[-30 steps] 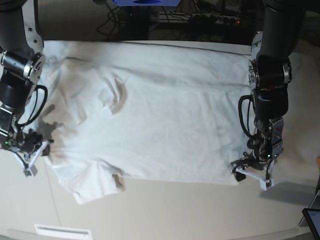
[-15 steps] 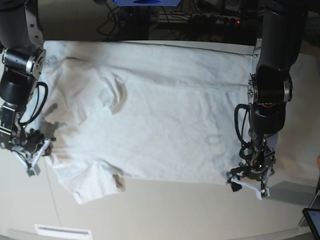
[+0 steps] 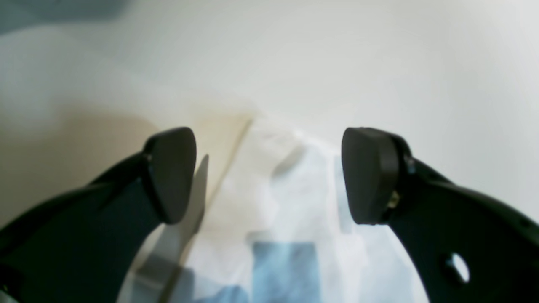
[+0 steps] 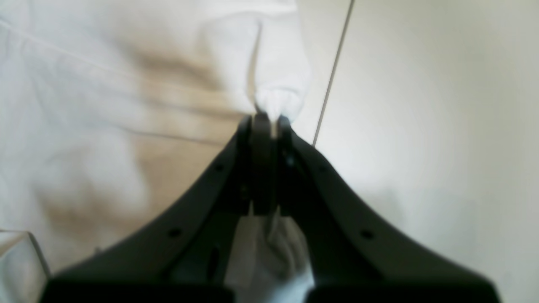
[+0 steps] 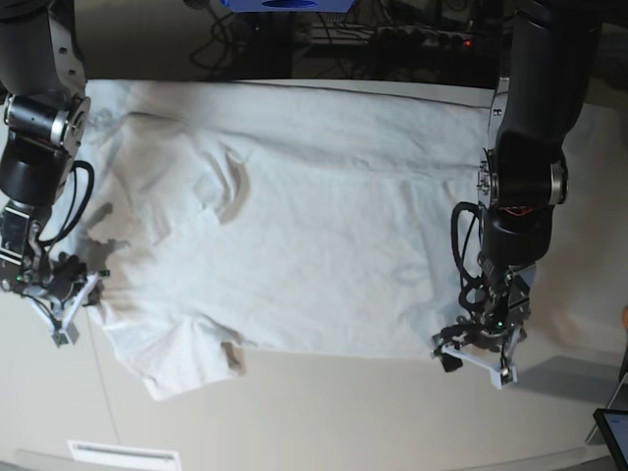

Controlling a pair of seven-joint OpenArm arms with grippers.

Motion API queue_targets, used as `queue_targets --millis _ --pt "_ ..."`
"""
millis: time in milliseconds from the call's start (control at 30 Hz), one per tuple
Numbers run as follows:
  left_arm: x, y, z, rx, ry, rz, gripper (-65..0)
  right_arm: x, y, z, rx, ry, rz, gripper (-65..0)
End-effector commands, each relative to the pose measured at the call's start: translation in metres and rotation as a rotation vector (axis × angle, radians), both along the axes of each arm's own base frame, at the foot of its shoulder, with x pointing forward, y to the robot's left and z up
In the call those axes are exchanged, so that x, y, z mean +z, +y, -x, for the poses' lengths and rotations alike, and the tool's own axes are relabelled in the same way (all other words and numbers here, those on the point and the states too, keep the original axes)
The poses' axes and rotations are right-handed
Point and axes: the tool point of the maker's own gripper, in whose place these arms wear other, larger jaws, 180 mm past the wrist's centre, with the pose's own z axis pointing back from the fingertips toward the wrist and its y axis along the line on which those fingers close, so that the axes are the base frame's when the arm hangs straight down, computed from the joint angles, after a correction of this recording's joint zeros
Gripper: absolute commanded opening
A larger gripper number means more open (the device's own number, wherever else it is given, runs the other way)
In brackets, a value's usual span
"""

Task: Fold the T-shirt properly
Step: 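Lower both grippers and pinch the shirt's hem-side edge, then lift the pinched edge with both grippers and fold it toward the collar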

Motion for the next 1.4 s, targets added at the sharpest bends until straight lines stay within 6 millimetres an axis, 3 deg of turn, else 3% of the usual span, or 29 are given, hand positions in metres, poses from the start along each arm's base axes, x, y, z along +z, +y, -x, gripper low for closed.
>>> queue_targets --millis 0,300,433,667,867,967,1100,1367 --pt "0.019 0.005 -0.013 0.007 -0.048 -0.007 -12.6 0.001 -0.006 0.003 0.012 0.035 0.032 -64.9" --pt "0.005 0.004 -0.003 0.006 -0.019 -0.006 -13.1 0.000 -0.006 0.003 0.011 0.036 0.031 -65.0" --pt "0.003 -0.009 -0.005 -0.011 -0.019 0.007 -13.9 0.000 -0.006 0.004 0.011 0.038 0.031 -65.0" --pt "-0.003 -0.028 -0.006 -0.110 0.017 -0.077 -38.1 -0.001 -0.007 0.005 0.010 0.039 0.032 -65.0" --pt "-0.003 -0.019 -0.004 -0.103 0.021 -0.091 -48.5 -0.001 -0.007 0.005 0.010 0.039 0.032 -65.0" --pt "-0.001 -0.010 -0.002 -0.089 0.021 -0.095 -64.5 -0.001 -0.007 0.005 0.010 0.039 0.032 -65.0" --pt "0.002 0.005 -0.001 -0.073 0.020 -0.113 -65.0 0.006 -0.005 -0.004 0.010 -0.014 0.019 -65.0" --pt "0.003 -0.001 0.001 -0.102 0.037 -0.109 -65.0 0.021 -0.012 -0.017 -0.040 -0.114 -0.027 -65.0"
